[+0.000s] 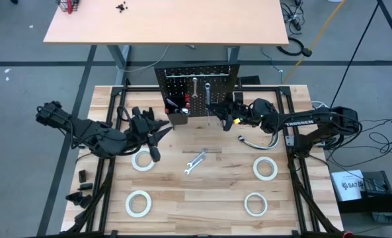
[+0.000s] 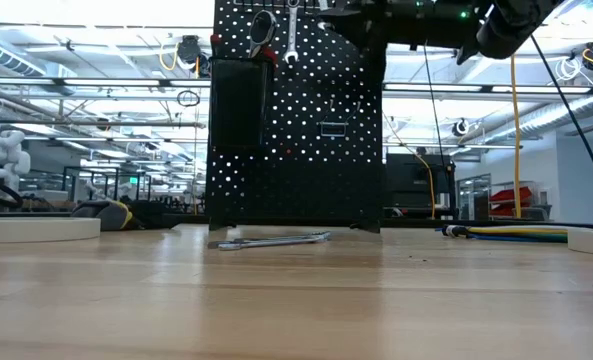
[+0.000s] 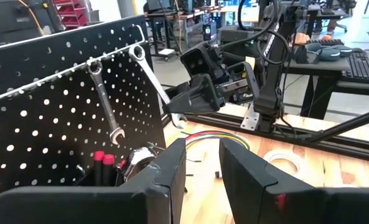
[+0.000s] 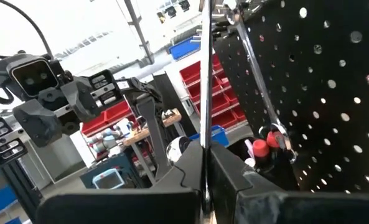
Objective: Hang tools onto peg board
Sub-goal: Hang the wrench on the peg board
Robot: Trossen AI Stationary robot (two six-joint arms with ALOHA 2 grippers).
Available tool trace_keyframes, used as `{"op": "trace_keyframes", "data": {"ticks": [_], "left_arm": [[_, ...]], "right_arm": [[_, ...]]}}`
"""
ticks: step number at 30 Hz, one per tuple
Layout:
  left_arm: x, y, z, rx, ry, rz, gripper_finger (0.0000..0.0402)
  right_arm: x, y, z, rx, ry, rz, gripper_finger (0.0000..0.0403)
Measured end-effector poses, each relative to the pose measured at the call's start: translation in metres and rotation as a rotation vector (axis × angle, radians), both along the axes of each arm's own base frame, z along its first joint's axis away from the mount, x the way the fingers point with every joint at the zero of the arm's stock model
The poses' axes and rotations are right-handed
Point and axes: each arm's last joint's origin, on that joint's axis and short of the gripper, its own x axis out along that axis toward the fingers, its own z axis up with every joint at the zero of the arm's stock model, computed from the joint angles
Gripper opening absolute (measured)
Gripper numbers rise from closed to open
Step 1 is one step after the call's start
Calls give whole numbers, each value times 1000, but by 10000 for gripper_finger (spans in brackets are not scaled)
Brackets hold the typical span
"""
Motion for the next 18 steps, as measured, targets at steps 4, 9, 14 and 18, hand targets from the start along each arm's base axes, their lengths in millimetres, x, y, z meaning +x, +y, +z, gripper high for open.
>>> {"op": "trace_keyframes", "data": {"ticks": [4,9,14,18], "left_arm": [[0,0,0,0,0,0,100],[0,0,0,0,0,0,100],[0,0,0,1,-2,6,100],[0,0,0,4,-3,17,100]], "right_arm": [[0,0,1,1,-3,0,4],[0,0,1,19,-14,6,4],[0,0,2,23,-18,1,4],[0,0,2,28,-19,0,4]]}}
